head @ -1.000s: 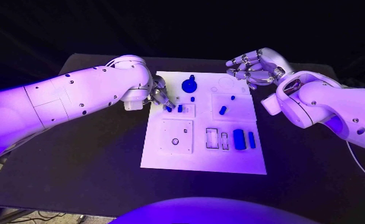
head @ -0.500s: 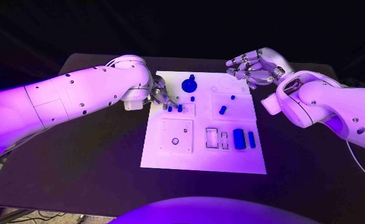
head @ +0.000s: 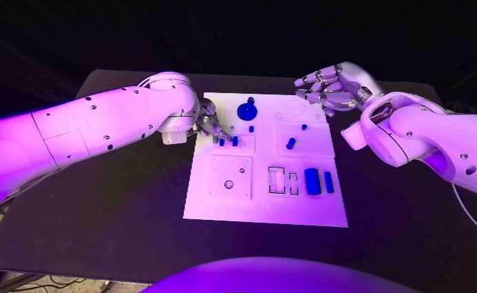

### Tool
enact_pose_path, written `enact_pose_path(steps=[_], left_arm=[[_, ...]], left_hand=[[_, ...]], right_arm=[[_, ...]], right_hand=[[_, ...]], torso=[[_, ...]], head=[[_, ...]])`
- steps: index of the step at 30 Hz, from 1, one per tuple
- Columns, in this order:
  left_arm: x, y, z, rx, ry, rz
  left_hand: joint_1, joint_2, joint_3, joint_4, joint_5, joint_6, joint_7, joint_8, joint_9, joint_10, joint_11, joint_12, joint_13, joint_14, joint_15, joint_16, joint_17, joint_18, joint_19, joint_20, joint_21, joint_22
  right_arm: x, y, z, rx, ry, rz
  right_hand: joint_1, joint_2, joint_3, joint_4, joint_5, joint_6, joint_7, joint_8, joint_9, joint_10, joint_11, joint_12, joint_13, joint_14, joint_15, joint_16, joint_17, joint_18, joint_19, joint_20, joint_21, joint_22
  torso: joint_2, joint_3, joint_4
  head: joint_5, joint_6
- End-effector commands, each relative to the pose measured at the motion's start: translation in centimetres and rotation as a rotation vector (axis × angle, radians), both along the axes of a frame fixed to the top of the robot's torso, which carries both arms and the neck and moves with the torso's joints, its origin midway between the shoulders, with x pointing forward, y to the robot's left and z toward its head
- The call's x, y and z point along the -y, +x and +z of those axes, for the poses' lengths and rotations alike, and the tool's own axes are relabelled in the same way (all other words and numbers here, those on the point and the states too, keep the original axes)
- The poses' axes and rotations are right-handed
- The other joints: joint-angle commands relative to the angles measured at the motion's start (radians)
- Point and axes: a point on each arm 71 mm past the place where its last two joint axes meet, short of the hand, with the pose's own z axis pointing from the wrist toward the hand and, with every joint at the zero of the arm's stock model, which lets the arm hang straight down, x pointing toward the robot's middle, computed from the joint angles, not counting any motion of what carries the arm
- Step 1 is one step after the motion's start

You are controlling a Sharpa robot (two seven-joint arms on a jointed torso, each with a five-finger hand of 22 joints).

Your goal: Assemble the parts on the task board

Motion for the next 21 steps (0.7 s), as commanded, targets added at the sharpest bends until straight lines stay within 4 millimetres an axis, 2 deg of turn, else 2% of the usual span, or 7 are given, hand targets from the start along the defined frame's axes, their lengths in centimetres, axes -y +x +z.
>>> enact_pose_path(steps=[1, 7, 10, 13, 15, 17, 21], left_arm=[[-0.1, -0.4, -0.7, -0.027, 0.014, 0.002], [-0.3, -0.3, 0.0, 0.03, -0.074, 0.042], [-0.5, -0.1, 0.5, 0.056, -0.167, 0.086], [-0.6, 0.2, 1.2, 0.103, -0.255, 0.119], [-0.4, 0.4, 1.7, 0.139, -0.317, 0.123], [-0.2, 0.5, 2.2, 0.179, -0.377, 0.119], [0.5, 0.6, 2.9, 0.249, -0.453, 0.091]], left_hand=[[0.005, 0.011, -0.007, 0.0, 0.0, 0.003, -0.001, 0.0, -0.001, 0.006, -0.003, 0.003, 0.0, 0.105, -0.01, 0.002, 0.263, -0.008, 0.06, -0.008, 0.004, 0.16], [-0.018, 0.014, -0.068, 0.005, -0.002, -0.012, 0.004, -0.008, -0.003, -0.011, 0.0, -0.015, -0.024, 0.105, -0.008, 0.002, 0.263, -0.002, 0.051, -0.008, -0.021, 0.14], [-0.015, 0.01, -0.139, 0.004, -0.034, -0.074, 0.029, -0.029, -0.008, -0.13, 0.025, -0.143, -0.184, 0.105, 0.011, 0.002, 0.263, 0.031, -0.012, 0.006, -0.17, 0.019], [0.005, 0.019, -0.226, 0.008, -0.069, -0.135, 0.053, -0.039, -0.012, -0.199, 0.048, -0.18, -0.242, 0.096, 0.029, -0.016, 0.242, 0.047, -0.043, 0.025, -0.254, -0.046], [0.023, 0.035, -0.27, 0.008, -0.071, -0.183, 0.079, -0.057, -0.028, -0.288, 0.067, -0.234, -0.309, 0.039, 0.051, -0.117, 0.134, 0.079, -0.122, 0.041, -0.432, -0.182], [0.05, 0.056, -0.299, 0.009, -0.074, -0.253, 0.115, -0.082, -0.053, -0.406, 0.117, -0.286, -0.338, -0.144, 0.086, -0.38, -0.115, 0.125, -0.32, 0.076, -0.806, -0.457], [0.13, 0.078, -0.316, 0.004, -0.049, -0.322, 0.16, -0.107, -0.096, -0.499, 0.152, -0.328, -0.381, -0.319, 0.128, -0.616, -0.336, 0.13, -0.366, 0.11, -0.912, -0.529]], right_arm=[[-0.2, 0.0, 0.0, -0.001, -0.004, 0.017], [-0.2, 0.0, -0.1, -0.003, -0.004, 0.017], [-0.2, 0.0, -0.1, -0.003, -0.004, 0.017], [-0.2, 0.0, -0.1, -0.004, -0.004, 0.016], [-0.1, 0.0, -0.1, -0.005, -0.004, 0.016], [-0.1, 0.0, -0.2, -0.006, -0.005, 0.015], [0.0, 0.0, -0.3, -0.008, -0.005, 0.012]], right_hand=[[-0.008, 0.0, 0.003, 0.003, 0.004, 0.0, 0.007, -0.003, -0.001, -0.007, 0.0, 0.001, -0.001, 0.01, 0.0, -0.004, -0.001, 0.018, -0.004, -0.001, -0.006, -0.001], [-0.008, 0.0, 0.003, 0.003, 0.004, 0.0, 0.007, -0.003, -0.001, -0.007, 0.0, 0.001, -0.001, 0.01, 0.0, -0.004, -0.001, 0.018, -0.004, -0.001, -0.006, -0.001], [-0.008, 0.0, 0.003, 0.003, 0.004, 0.0, 0.007, -0.003, -0.001, -0.007, 0.0, 0.001, -0.001, 0.01, 0.0, -0.004, -0.001, 0.018, -0.004, -0.001, -0.006, -0.001], [-0.008, 0.0, 0.003, 0.003, 0.004, 0.0, 0.007, -0.003, -0.001, -0.007, 0.0, 0.001, -0.001, 0.01, 0.0, -0.004, -0.001, 0.018, -0.004, -0.001, -0.006, -0.001], [-0.008, 0.0, 0.003, 0.003, 0.004, 0.0, 0.007, -0.003, -0.001, -0.007, 0.0, 0.001, -0.001, 0.01, 0.0, -0.004, -0.001, 0.018, -0.004, -0.001, -0.006, -0.001], [-0.008, 0.0, 0.003, 0.003, 0.004, 0.0, 0.007, -0.003, -0.001, -0.007, 0.0, 0.001, -0.001, 0.01, 0.0, -0.004, -0.001, 0.018, -0.004, -0.001, -0.006, -0.001], [-0.008, 0.0, 0.003, 0.003, 0.004, 0.0, 0.007, -0.003, -0.001, -0.007, 0.0, 0.001, -0.001, 0.01, 0.0, -0.004, -0.001, 0.018, -0.004, -0.001, -0.006, -0.001]], torso=[[0.0, 0.0, 0.0007], [0.0, -0.0008, 0.0002], [-0.001, 0.0014, 0.0003], [0.0, 0.0009, -0.0001], [0.0, 0.0, -0.0002], [0.0, -0.0007, 0.0019], [-0.001, -0.0003, 0.0004]], head=[[-0.001, 0.0], [-0.003, 0.0], [-0.003, 0.001], [-0.005, 0.005], [-0.009, 0.005], [-0.014, 0.011], [-0.014, 0.016]])
